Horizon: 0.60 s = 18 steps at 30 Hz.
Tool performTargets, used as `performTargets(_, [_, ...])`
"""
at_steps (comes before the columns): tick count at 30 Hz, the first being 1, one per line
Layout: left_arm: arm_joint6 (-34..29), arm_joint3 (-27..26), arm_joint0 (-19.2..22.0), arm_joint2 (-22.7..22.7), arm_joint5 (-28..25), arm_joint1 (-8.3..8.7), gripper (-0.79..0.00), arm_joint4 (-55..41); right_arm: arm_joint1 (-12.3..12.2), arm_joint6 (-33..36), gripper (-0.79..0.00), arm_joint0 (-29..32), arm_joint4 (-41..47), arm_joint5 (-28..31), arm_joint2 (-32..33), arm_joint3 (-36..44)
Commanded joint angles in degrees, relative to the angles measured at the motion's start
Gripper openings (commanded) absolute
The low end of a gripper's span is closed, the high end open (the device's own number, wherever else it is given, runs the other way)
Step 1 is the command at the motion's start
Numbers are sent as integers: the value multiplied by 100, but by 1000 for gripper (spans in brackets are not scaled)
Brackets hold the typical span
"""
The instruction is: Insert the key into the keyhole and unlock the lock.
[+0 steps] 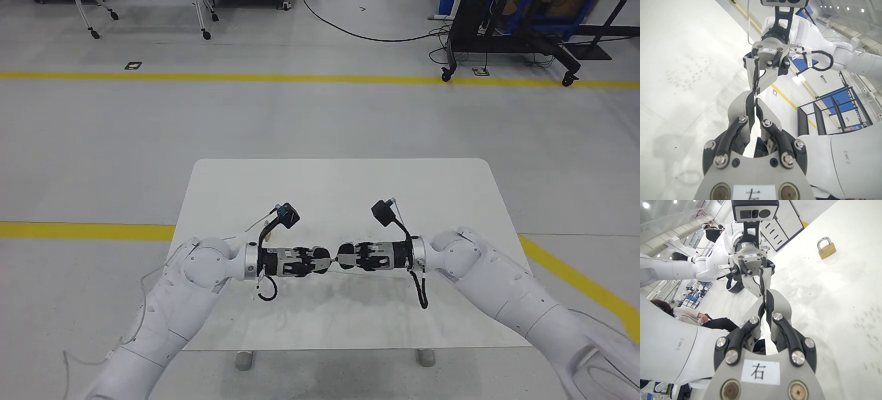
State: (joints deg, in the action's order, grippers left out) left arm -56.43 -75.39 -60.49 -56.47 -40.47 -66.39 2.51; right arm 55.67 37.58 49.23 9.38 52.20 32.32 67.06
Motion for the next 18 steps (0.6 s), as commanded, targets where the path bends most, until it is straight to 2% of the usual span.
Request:
performTargets(1, [74, -10, -6, -12, -35, 9, 0, 18, 5, -14, -785, 10, 14, 28, 46, -13])
performTargets(10, [503, 12, -66, -293, -283, 87, 0, -64, -98, -514, -785, 226, -62, 555, 592, -246])
performTargets(18, [743, 64, -112, -503, -271, 139, 0, -39, -347, -973, -785, 714, -162, 580, 1383, 114])
